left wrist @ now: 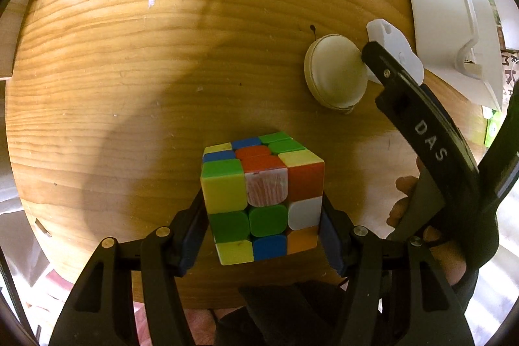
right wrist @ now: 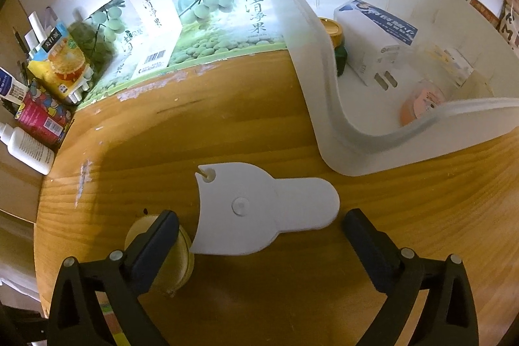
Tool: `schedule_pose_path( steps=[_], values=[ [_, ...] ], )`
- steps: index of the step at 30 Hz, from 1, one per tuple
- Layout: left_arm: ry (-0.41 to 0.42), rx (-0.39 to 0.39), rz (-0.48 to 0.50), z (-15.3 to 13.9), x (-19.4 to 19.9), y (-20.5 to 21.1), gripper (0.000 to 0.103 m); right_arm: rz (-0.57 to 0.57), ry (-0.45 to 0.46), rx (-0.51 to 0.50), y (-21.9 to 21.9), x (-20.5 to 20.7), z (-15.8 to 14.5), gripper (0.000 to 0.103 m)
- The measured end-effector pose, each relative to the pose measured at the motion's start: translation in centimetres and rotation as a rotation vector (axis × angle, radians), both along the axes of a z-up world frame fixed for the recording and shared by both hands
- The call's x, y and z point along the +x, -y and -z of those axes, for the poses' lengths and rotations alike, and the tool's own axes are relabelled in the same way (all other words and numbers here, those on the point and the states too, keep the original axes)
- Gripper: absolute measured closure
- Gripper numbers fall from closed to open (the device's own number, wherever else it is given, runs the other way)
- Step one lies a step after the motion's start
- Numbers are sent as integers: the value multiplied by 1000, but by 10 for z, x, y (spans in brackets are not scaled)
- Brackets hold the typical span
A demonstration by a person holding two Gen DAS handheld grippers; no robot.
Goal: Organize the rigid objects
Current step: 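Close the left tool on the Rubik's cube while the right tool straddles the white piece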
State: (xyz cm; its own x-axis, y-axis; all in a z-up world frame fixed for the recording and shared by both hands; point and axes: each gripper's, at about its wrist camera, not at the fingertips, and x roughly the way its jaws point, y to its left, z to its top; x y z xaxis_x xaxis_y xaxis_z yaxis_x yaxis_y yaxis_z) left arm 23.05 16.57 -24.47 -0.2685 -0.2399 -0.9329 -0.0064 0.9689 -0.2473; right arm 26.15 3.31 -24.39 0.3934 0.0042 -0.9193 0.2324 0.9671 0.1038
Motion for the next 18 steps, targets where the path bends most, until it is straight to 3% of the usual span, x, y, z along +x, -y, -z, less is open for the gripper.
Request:
schedule_pose_path(
  steps=[12,18],
  values=[
    [-3,1,0,1,1,1,38,6,-59,-83,-9,15,6,1],
    [-4,-3,-2,3,3,0,38,-24,-60,-114,-12,13,3,14]
  ],
)
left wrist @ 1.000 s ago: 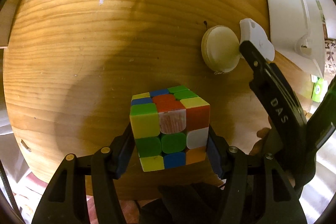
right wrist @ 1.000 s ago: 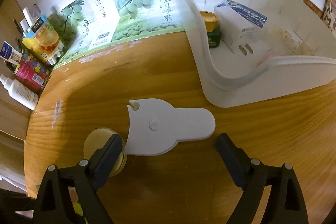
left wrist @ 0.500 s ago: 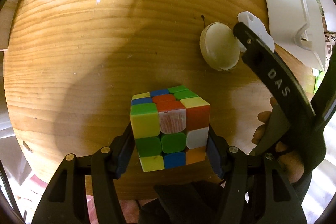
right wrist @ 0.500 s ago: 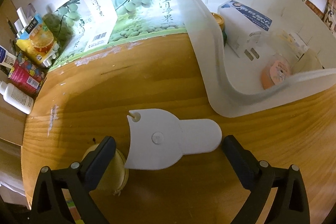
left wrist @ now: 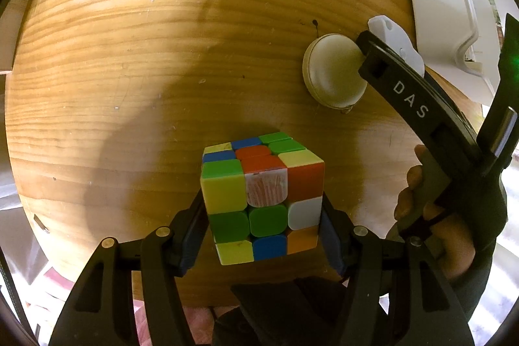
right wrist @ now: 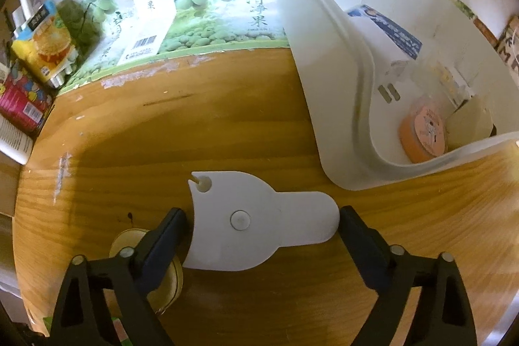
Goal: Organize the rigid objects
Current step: 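Close the left tool on the Rubik's cube while the right tool straddles the white piece, then close the right tool on the white plastic piece and lift it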
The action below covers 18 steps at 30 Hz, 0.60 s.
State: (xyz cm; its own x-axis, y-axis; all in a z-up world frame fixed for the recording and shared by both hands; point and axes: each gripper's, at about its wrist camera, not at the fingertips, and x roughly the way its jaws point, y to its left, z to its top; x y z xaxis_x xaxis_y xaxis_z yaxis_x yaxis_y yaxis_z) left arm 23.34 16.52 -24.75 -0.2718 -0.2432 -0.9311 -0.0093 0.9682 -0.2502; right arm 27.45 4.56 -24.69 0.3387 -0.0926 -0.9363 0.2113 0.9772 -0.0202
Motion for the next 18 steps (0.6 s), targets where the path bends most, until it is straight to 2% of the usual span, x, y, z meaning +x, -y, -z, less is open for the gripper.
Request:
schedule_pose_path(
  steps=[2,9,18],
  values=[
    [0,2,3,-1,1,0,38,-8,0,1,-1,-1,-1,18],
    [-1,-4,2,-1,-1,-1,38,-31,-4,16,0,-4,-3,19],
    [-4,-21,-14,2,-3,-7,38,-17,-20,90,13,-15,-8,19]
  ],
)
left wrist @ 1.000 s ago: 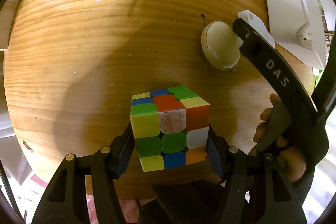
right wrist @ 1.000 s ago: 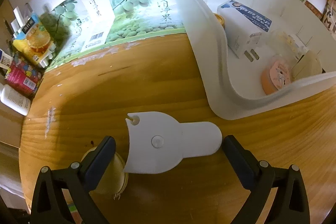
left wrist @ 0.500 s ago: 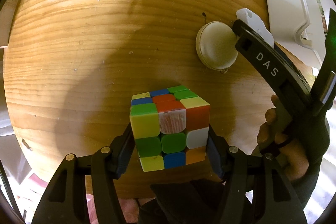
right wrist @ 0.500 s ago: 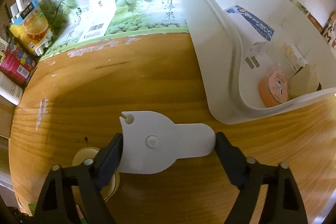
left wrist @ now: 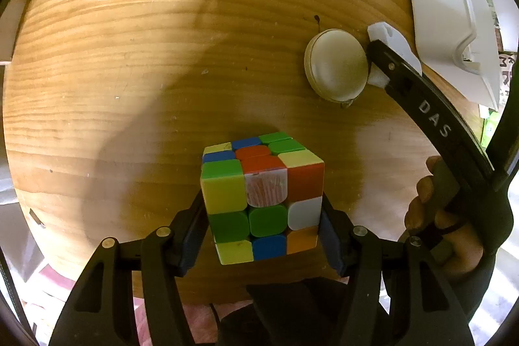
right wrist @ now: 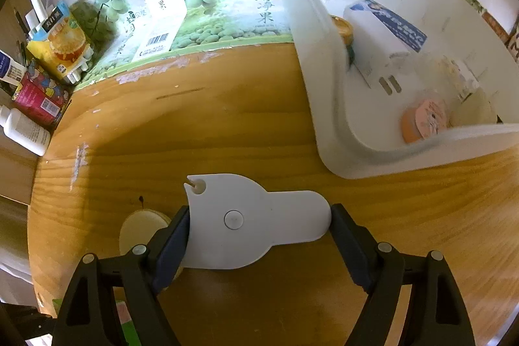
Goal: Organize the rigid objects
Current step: 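Close the right tool on the white plastic piece and lift it, then carry the Rubik's cube and white plastic piece over the white bin with both tools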
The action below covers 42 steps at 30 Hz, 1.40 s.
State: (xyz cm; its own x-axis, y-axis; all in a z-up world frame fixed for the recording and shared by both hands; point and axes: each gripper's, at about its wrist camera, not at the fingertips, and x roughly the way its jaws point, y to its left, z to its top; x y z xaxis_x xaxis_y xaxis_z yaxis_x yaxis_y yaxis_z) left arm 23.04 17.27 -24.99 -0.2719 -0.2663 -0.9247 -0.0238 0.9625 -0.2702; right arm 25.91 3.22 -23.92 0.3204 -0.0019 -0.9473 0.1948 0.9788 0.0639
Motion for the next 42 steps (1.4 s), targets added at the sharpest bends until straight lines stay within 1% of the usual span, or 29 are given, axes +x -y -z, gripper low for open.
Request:
schedule_pose_path(
  steps=[4,8,14,17,20,26,30,37,42],
  values=[
    [-3,-9,-6,1,1,-3,38,21,-6,39,9,-10,-5,20],
    [6,-29,-11,2,-2,-4,38,5,4,52,12,-25,-14,20],
    [48,-40,-8,-9,-4,-7,39,-30,9,87,14,-49,-28,20],
    [66,-49,-14,-17,-7,-10,39,-50,23,86,16,-58,-38,20],
    [100,-69,-20,-28,-10,-15,39,-79,56,97,21,-68,-53,19],
    [193,-68,-40,-53,-17,-20,39,-121,143,99,38,-88,-87,19],
    [249,-73,-59,-72,-19,-20,39,-151,201,93,50,-94,-108,19],
    [364,-55,-48,-106,-21,2,39,-203,321,71,79,-100,-142,19],
    [432,-44,-33,-124,-19,27,39,-221,368,50,100,-99,-153,19]
  ],
)
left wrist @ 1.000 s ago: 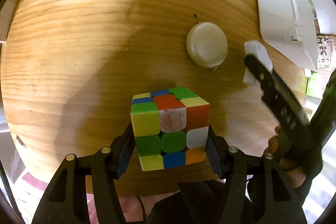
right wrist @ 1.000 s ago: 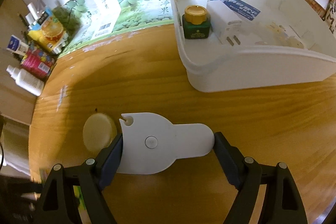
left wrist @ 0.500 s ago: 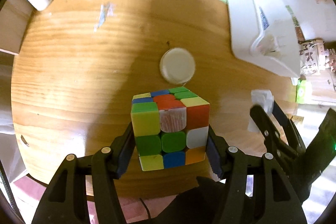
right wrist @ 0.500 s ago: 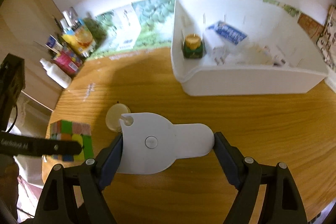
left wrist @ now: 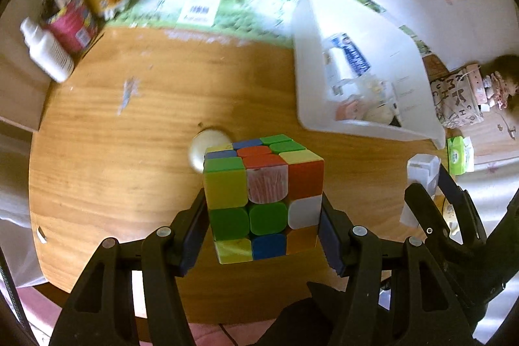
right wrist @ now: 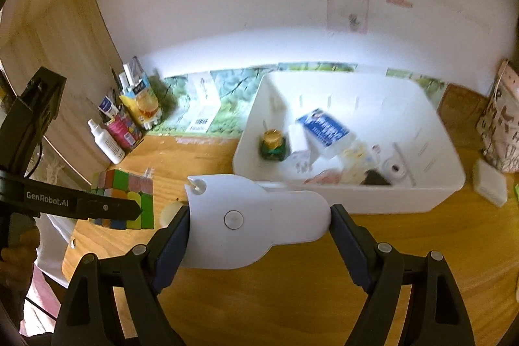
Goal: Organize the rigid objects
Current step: 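Carry the Rubik's cube and white plastic piece over the white bin with both tools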
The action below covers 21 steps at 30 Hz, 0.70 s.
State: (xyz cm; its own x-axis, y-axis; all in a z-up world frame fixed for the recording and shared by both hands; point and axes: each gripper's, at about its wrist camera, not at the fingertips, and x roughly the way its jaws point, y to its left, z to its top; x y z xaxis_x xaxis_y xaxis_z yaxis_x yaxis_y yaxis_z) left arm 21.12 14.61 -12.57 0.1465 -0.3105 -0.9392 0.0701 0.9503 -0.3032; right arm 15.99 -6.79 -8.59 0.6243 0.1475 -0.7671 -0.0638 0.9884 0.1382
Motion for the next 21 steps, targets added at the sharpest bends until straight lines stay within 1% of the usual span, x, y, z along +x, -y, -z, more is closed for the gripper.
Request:
schedule_pose_path(
  steps=[9,13,18,21],
  values=[
    [122,-4,16,-18,12,60,38,-11,77,-11,45,2,-11,19],
    [160,-13,10,-20,17,81,39,-14,107,-33,62,3,-11,19],
    [181,-47,18,-18,22,104,39,6,143,-48,82,3,-9,19],
    [224,-46,26,-17,24,118,39,20,161,-55,96,5,-7,19]
  ],
)
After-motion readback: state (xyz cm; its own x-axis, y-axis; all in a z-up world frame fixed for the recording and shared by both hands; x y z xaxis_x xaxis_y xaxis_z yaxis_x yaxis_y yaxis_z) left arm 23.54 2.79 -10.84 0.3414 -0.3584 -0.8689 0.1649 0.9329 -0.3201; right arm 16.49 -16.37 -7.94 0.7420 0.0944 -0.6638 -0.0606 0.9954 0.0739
